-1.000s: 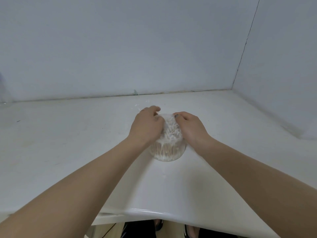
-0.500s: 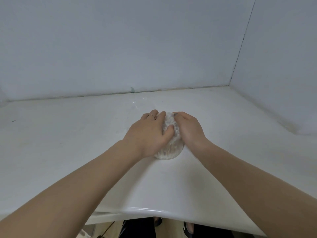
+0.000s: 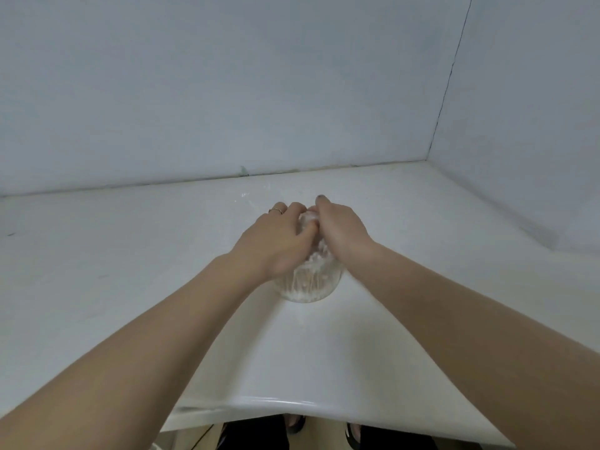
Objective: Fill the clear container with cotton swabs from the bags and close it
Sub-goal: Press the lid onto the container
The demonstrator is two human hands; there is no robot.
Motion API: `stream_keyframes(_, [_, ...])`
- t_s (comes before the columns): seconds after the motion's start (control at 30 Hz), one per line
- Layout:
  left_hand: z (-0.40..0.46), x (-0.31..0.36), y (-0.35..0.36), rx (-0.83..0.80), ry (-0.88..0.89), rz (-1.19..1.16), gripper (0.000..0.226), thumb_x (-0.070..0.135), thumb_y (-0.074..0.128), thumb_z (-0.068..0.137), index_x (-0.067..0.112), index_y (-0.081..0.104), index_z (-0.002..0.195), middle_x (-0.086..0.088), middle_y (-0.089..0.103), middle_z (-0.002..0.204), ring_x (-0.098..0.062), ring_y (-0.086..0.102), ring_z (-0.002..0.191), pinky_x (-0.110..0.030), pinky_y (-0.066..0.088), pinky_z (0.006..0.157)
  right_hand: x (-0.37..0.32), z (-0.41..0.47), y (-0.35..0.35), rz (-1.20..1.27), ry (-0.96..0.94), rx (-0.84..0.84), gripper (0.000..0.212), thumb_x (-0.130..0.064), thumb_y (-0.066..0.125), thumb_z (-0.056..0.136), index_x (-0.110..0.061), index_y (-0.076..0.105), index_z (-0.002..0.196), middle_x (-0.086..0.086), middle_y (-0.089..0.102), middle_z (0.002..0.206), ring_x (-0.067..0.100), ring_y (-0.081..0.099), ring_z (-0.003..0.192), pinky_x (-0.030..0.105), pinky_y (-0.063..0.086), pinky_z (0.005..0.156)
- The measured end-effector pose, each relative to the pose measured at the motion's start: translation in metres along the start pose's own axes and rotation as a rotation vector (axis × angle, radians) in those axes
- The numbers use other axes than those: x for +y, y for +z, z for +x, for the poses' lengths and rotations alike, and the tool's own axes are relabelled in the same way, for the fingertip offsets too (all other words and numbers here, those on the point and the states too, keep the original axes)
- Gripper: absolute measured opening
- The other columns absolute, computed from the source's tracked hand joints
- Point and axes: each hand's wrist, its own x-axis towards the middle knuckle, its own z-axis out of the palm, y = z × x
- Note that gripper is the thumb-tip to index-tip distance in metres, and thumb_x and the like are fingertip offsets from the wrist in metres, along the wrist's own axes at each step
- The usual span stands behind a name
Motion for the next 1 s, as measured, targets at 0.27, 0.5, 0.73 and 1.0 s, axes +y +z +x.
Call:
stream_keyframes(0.27, [0.003, -0.006, 0.001, 0.003, 0.051, 0.011, 0.044, 0.036, 0.033, 0.105, 0.026, 0.046, 0.145, 0.000, 0.050, 0.137, -0.019, 0.048, 0.128, -0.034, 0.039, 0.099, 0.012, 0.004, 0.007, -0.032, -0.064, 0.122, 0.042, -0.027, 0.034, 0.101, -0.003, 0.064, 0.084, 0.005, 0.063, 0.077, 0.021, 0.053, 0.071, 0.031, 0.036, 0.058])
stream_keyframes(0.5, [0.028, -0.006, 0.005, -0.012, 0.051, -0.048, 0.051, 0.045, 0.027, 0.107, 0.027, 0.041, 0.152, -0.002, 0.046, 0.147, -0.018, 0.041, 0.138, -0.032, 0.034, 0.103, 0.011, 0.019, -0.002, -0.049, -0.056, 0.149, 0.040, -0.028, 0.036, 0.100, -0.008, 0.065, 0.082, 0.003, 0.062, 0.075, 0.020, 0.055, 0.069, 0.030, 0.038, 0.058])
stream_keyframes(0.73, [0.088, 0.023, 0.024, -0.033, 0.049, -0.234, 0.059, 0.049, 0.030, 0.106, 0.025, 0.029, 0.160, -0.004, 0.036, 0.160, -0.019, 0.028, 0.150, -0.039, 0.027, 0.119, 0.018, 0.072, -0.049, -0.101, 0.012, 0.203, 0.040, -0.034, 0.036, 0.098, -0.013, 0.066, 0.084, 0.004, 0.065, 0.085, 0.023, 0.057, 0.077, 0.031, 0.038, 0.062])
stream_keyframes(1.0, [0.136, 0.008, 0.015, 0.201, -0.018, -0.374, 0.038, 0.035, 0.030, 0.108, 0.012, 0.052, 0.129, -0.008, 0.055, 0.127, -0.026, 0.047, 0.123, -0.036, 0.036, 0.098, 0.012, 0.120, -0.045, -0.087, 0.049, 0.262, 0.053, -0.034, 0.025, 0.103, -0.005, 0.069, 0.103, 0.007, 0.065, 0.091, 0.023, 0.058, 0.081, 0.033, 0.038, 0.074])
